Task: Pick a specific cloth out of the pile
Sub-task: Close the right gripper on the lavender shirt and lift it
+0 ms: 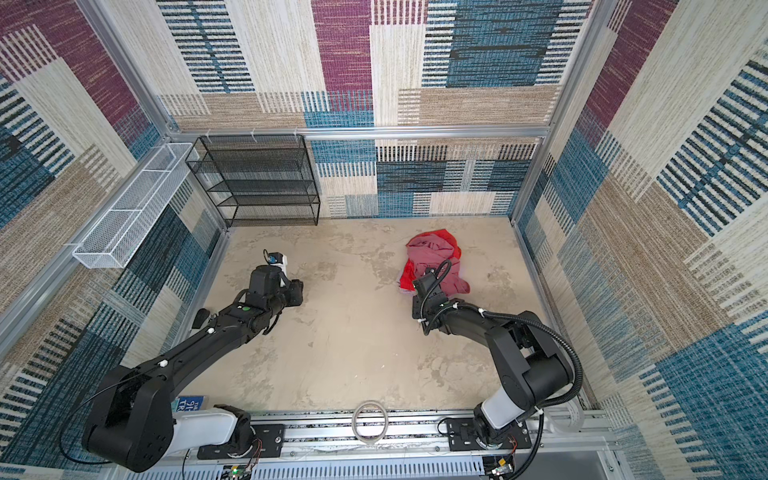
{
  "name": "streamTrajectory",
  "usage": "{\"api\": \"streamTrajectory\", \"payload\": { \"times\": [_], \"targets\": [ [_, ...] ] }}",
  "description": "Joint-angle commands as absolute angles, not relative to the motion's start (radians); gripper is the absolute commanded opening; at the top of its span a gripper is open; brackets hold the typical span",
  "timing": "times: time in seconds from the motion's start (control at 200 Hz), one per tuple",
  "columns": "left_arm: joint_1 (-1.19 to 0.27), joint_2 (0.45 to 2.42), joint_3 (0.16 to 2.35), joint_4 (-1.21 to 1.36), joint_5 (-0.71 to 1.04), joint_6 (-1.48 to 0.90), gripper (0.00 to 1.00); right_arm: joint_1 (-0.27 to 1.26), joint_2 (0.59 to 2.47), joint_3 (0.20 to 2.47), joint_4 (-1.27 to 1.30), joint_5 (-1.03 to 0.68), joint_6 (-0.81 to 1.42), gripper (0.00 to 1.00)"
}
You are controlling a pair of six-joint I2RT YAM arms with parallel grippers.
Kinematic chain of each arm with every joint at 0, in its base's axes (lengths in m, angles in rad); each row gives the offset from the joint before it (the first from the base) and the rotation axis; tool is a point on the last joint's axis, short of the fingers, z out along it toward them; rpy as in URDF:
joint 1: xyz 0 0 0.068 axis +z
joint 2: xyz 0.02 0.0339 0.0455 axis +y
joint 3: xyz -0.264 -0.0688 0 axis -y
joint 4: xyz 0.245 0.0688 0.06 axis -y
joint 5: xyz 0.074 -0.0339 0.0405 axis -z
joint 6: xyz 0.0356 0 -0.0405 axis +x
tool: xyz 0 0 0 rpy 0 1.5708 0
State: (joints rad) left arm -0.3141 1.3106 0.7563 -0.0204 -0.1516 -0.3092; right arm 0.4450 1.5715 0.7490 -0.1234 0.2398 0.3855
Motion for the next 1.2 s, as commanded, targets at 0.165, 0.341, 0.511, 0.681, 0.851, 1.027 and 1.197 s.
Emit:
{"api": "streamTrajectory", "payload": {
  "times": [0.165,0.341,0.511,0.681,0.851,1.027,1.197],
  "targets": [
    [-0.313,1.311,0.770,-0.044,-0.170,-0.282,0.49,0.434,1.597,0.771,-0.101,0.283,0.402,0.33],
    [-0.313,1.299,0.762,-0.051,-0.178,-0.282,0.49,0.428,1.613,0.772,-0.095,0.280,0.411,0.07],
    [-0.312,1.279,0.750,-0.066,-0.192,-0.279,0.49,0.409,1.565,0.747,-0.085,0.266,0.434,0.00],
    [-0.313,1.266,0.755,-0.072,-0.204,-0.266,0.49,0.336,1.445,0.713,-0.075,0.193,0.450,0.00],
    [-0.313,1.273,0.780,-0.090,-0.203,-0.255,0.49,0.252,1.317,0.705,-0.079,0.139,0.442,0.00],
    [-0.313,1.276,0.788,-0.092,-0.191,-0.274,0.49,0.181,1.227,0.743,-0.105,0.108,0.424,0.00],
    [-0.313,1.281,0.807,-0.098,-0.186,-0.278,0.48,0.145,1.177,0.791,-0.118,0.086,0.411,0.00]
  ]
}}
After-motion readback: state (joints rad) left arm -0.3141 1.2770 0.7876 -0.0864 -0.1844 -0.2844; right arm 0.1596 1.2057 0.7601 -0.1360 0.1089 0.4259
